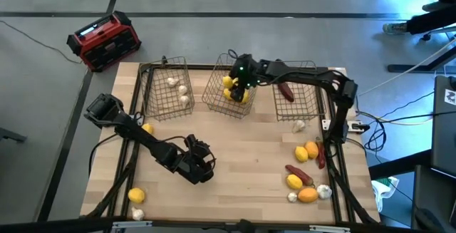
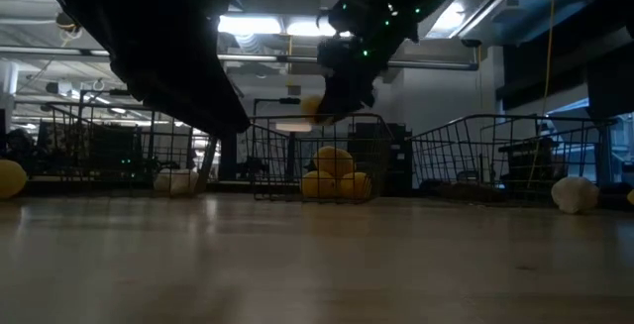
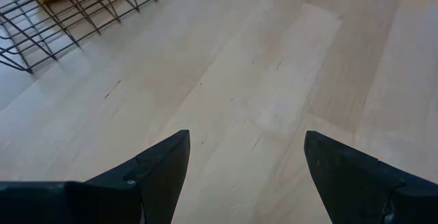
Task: Sort produce into baskets
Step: Put the lemon into the middle wire basket
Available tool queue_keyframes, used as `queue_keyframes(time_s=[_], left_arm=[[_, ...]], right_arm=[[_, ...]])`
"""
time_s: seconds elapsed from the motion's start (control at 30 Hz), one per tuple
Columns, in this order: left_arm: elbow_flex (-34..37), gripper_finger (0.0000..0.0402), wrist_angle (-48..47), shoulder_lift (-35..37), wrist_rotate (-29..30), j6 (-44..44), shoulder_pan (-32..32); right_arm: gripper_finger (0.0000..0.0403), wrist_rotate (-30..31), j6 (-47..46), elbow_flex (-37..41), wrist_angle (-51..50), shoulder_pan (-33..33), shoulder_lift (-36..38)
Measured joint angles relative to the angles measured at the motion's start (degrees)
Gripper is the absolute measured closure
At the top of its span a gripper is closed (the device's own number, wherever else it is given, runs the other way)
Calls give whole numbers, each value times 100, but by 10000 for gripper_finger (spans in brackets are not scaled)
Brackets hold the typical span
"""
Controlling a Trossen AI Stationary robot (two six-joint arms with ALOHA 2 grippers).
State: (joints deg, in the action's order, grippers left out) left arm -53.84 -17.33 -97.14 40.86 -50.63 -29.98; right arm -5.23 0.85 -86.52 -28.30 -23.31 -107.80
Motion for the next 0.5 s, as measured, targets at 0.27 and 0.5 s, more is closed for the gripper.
queue_keyframes(time_s=[0.27,0.5], left_arm=[[0,117,-1,0,0,-42,0],[0,117,-2,0,2,-42,0]], right_arm=[[228,-49,118,2,-193,4,-386],[228,-402,266,2,-332,9,-644]])
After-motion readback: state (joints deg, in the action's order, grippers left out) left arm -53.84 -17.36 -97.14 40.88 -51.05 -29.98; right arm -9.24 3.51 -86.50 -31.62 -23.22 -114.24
